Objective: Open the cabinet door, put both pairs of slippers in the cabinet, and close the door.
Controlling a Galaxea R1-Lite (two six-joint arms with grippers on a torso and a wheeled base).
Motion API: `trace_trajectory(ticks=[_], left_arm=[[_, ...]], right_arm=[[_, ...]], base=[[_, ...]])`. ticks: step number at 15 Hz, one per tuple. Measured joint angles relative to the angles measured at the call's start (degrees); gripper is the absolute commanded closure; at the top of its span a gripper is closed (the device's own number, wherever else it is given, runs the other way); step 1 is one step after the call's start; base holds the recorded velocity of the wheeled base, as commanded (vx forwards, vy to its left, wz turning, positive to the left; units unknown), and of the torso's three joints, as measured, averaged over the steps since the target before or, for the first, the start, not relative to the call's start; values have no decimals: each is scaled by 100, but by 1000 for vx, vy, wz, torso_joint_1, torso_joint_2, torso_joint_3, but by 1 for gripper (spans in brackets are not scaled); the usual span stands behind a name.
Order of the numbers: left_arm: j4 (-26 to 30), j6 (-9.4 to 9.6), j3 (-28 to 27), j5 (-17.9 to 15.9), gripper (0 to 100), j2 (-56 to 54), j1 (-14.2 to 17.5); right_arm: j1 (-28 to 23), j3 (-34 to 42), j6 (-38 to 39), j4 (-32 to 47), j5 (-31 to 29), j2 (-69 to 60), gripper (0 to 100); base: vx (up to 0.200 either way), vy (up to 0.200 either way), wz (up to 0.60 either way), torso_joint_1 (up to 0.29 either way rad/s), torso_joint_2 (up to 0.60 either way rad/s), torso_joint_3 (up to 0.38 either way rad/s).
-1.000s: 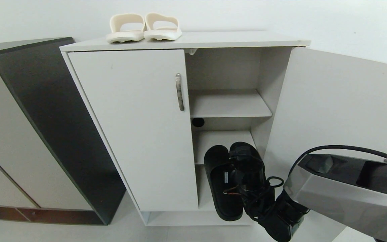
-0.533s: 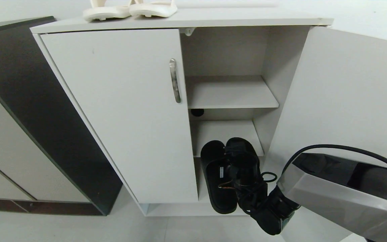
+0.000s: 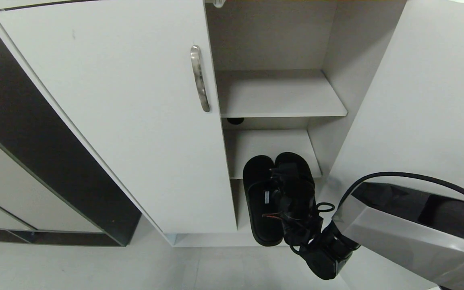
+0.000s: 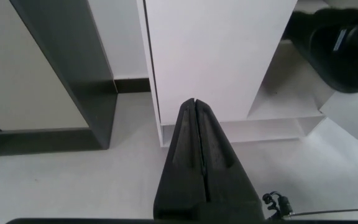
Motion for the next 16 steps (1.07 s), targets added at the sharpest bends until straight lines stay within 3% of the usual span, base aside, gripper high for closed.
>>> trace_trajectory(ticks=[6, 14, 16], left_arm=[[0, 0, 0, 1, 100, 0, 0], [0, 6, 0, 1, 100, 0, -5], [0, 6, 0, 1, 100, 0, 0]], right_arm=[[-9, 21, -54, -83, -2, 21, 100], [-22, 6, -123, -66, -2, 46, 100], [-17, 12, -212, -96, 2, 52, 100]], base=[[0, 0, 0, 0, 0, 0], [200, 0, 0, 3, 2, -2], [0, 0, 0, 0, 0, 0]])
